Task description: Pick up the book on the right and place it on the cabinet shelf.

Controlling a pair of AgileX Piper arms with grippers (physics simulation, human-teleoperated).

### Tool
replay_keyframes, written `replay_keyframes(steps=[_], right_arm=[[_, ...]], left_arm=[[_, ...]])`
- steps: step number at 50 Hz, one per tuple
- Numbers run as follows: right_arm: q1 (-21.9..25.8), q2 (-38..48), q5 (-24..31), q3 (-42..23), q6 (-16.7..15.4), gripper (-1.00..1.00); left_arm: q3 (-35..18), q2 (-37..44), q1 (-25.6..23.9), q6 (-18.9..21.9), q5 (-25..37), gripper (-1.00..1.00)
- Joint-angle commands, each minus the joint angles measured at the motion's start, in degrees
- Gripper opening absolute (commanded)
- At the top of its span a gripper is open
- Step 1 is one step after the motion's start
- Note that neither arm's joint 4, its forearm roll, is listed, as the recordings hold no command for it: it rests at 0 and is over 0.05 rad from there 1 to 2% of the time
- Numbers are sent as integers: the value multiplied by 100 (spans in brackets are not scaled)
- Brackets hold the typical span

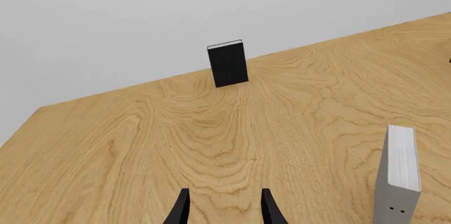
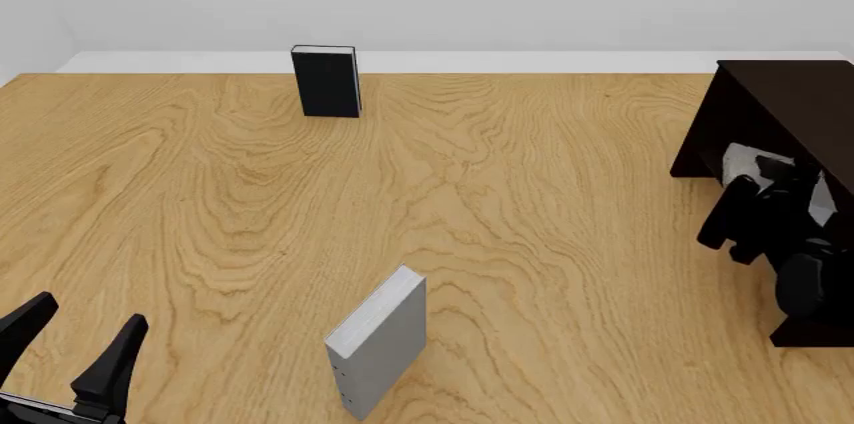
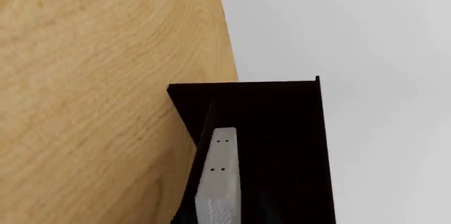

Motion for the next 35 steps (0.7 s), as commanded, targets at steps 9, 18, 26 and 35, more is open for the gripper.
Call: replay_keyframes(steps=[9, 18, 26, 35], right_arm=[[105, 67, 219, 43, 263, 100], [175, 79, 176, 82, 320, 100], [242, 100, 121, 130, 304, 100], [452, 24, 218, 43, 372, 100]], left_arm=[[0, -1, -17, -5, -7, 100], [0, 0, -25, -6, 0, 100], [0, -2, -26, 0, 12, 100], [0, -2, -24, -1, 10, 100]])
